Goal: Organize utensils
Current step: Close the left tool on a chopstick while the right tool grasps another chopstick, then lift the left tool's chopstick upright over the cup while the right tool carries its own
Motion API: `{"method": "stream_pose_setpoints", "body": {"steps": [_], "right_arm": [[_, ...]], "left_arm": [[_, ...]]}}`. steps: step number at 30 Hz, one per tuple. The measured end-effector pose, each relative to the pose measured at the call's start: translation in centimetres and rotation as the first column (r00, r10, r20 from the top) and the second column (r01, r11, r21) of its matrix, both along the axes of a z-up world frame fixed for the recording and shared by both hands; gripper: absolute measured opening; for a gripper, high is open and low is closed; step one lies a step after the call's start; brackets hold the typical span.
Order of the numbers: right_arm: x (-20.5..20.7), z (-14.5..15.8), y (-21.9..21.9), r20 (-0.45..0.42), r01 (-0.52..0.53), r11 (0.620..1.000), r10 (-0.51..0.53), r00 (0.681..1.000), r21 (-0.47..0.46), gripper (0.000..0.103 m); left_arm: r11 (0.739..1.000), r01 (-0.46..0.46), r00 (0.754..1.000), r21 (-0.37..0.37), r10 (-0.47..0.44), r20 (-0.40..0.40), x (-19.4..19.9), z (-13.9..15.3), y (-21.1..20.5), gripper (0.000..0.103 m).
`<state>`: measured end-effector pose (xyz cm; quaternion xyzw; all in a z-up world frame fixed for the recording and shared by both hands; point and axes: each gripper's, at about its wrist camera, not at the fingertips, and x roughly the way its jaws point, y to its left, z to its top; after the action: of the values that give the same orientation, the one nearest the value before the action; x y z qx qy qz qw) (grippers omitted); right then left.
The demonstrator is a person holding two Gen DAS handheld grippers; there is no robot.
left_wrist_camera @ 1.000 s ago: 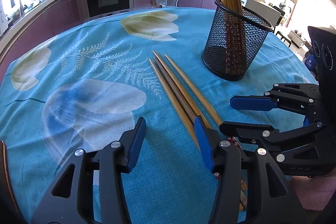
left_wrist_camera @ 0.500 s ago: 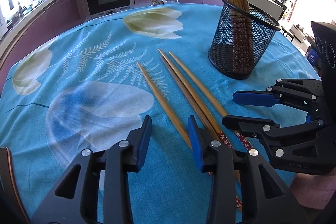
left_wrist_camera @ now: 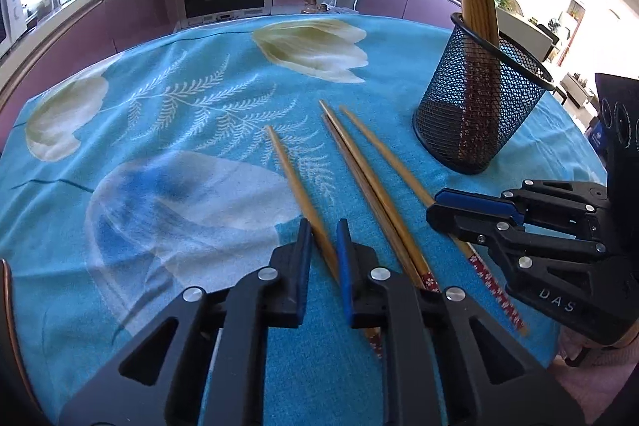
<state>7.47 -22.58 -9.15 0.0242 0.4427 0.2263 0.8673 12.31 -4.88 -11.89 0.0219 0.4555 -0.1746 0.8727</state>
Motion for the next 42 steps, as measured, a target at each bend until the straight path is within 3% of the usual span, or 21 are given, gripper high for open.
{"method": "stream_pose_setpoints", "body": {"steps": [9,16,27,31,33,42], "right_arm": [[-0.5,1.1,-1.1,0.024,-0.001,0.998,-0.001,1.000,0.068,0.006],[-0.9,0.8,0.2,0.002,-0.082,0.995,0.082,0.997,0.055,0.006],[-0.2,0.0,1.2,-0.026,-0.096,0.995,0.096,0.995,0.014,0.007],[0.1,0.1,1.2,-0.024,-0.099,0.995,0.099,0.995,0.018,0.007],[-0.1,0.4,0.8,-0.013,-0.096,0.995,0.097,0.995,0.023,0.006],[-1.1,3.8,-1.8,0.078,-0.077,0.993,0.070,0.994,0.086,0.006]], "left_arm": [[0.999,0.000,1.000,-0.036,0.001,0.016,-1.0,0.9,0.4,0.008],[0.998,0.060,0.998,-0.024,-0.059,0.016,-1.8,0.7,-0.5,0.008],[0.994,0.110,0.993,-0.017,-0.110,-0.031,-0.8,-0.3,-0.7,0.014],[0.993,0.114,0.993,-0.014,-0.114,-0.035,-0.4,-0.3,-1.0,0.014],[0.995,0.102,0.994,-0.011,-0.103,-0.035,-0.2,-0.2,-1.1,0.008],[0.987,0.127,0.992,-0.103,-0.125,0.028,-1.0,3.2,-0.1,0.008]]}}
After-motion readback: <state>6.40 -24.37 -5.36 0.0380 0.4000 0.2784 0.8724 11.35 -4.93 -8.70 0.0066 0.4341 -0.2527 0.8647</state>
